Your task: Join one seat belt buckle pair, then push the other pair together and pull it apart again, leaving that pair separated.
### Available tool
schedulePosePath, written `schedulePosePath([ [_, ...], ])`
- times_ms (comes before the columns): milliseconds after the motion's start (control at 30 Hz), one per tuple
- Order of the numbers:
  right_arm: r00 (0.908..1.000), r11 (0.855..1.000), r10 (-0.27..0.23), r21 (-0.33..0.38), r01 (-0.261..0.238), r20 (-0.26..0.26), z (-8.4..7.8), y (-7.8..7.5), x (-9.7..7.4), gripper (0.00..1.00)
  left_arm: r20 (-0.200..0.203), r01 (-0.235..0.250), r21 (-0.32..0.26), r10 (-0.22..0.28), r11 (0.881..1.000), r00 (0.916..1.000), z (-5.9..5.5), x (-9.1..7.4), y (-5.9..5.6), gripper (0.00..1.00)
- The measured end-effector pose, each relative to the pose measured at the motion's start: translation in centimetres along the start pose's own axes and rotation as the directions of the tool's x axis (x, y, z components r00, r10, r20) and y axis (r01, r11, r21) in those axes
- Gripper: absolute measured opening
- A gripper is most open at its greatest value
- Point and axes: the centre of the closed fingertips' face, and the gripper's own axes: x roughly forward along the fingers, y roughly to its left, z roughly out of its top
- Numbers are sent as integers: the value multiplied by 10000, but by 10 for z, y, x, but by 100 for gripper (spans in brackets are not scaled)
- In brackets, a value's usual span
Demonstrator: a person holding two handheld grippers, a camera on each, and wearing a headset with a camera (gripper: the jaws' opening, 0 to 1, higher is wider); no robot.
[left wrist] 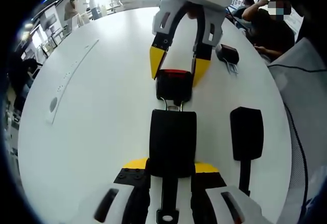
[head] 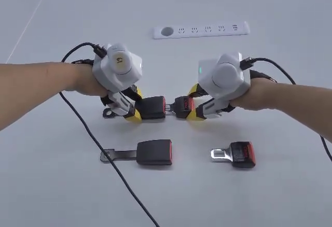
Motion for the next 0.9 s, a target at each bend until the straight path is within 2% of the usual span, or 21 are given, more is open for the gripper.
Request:
schedulePosePath([
  [900, 9999, 9999, 84, -139, -85, -78, 3, 0, 4, 28, 71, -23, -6, 23, 10000, 10000, 0, 1, 2, 29],
])
